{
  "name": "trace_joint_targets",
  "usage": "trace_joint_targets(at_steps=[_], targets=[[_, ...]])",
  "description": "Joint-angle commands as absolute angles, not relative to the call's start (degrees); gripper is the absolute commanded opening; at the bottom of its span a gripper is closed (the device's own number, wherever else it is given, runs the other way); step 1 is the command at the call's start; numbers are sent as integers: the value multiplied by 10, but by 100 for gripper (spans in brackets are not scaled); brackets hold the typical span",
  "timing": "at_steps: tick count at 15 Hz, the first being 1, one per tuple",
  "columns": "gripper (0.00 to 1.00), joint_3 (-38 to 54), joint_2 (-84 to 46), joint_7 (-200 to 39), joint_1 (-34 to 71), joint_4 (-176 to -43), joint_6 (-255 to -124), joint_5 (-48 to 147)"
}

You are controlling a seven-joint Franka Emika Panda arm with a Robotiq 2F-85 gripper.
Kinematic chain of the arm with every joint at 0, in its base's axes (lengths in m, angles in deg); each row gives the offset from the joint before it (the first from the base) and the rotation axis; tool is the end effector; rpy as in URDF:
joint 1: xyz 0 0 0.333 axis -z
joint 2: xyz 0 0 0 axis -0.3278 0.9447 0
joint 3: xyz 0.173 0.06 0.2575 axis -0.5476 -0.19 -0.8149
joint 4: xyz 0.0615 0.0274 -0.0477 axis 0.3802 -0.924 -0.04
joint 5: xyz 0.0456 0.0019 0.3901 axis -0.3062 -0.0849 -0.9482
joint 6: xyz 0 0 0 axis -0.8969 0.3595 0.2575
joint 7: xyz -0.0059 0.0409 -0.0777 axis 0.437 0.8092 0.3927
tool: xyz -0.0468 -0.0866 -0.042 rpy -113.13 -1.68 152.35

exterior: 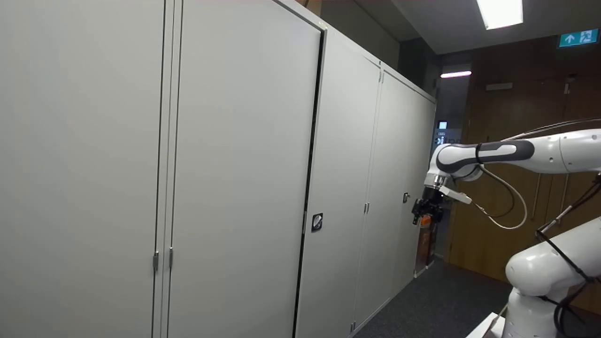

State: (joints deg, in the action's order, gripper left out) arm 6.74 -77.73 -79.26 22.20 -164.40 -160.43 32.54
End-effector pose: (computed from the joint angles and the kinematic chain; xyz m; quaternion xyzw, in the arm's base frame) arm 0.3300 -0.0152 0.4980 -0.9846 0.1091 -0.0043 0.1365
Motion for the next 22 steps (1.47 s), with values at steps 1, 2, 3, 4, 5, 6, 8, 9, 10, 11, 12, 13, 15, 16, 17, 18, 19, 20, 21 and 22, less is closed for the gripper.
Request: trace_joint_targets(at_steps=[1,2,3,4,5,6,8,9,10,11,12,13,15,16,17,18,19,20,21,22], targets=[[100,73,-752,-785,217,-1654,-1669,299],[100,73,-745,-784,216,-1657,-1687,295],[100,72,-738,-783,214,-1661,-1711,290],[100,72,-731,-780,212,-1664,-1734,286],[100,71,-724,-778,210,-1668,-1757,284],[100,70,-717,-776,208,-1673,-1784,284],[100,71,-705,-771,201,-1683,-1830,283],[100,71,-699,-766,196,-1690,-1857,283],[100,71,-695,-761,192,-1695,-1877,286],[100,71,-689,-756,187,-1701,-1900,288],[100,71,-684,-750,182,-1706,-1923,289],[100,72,-679,-743,176,-1711,-1943,287],[100,74,-668,-733,165,-1719,-1986,287],[100,75,-662,-727,159,-1723,-2009,286],[100,77,-655,-722,151,-1727,-2036,283],[100,79,-649,-718,144,-1731,-2063,281],[100,81,-641,-715,138,-1735,-2088,281],[100,83,-635,-714,132,-1738,-2110,282],[100,87,-628,-712,125,-1740,-2133,280],[100,91,-621,-711,117,-1742,-2156,278]])
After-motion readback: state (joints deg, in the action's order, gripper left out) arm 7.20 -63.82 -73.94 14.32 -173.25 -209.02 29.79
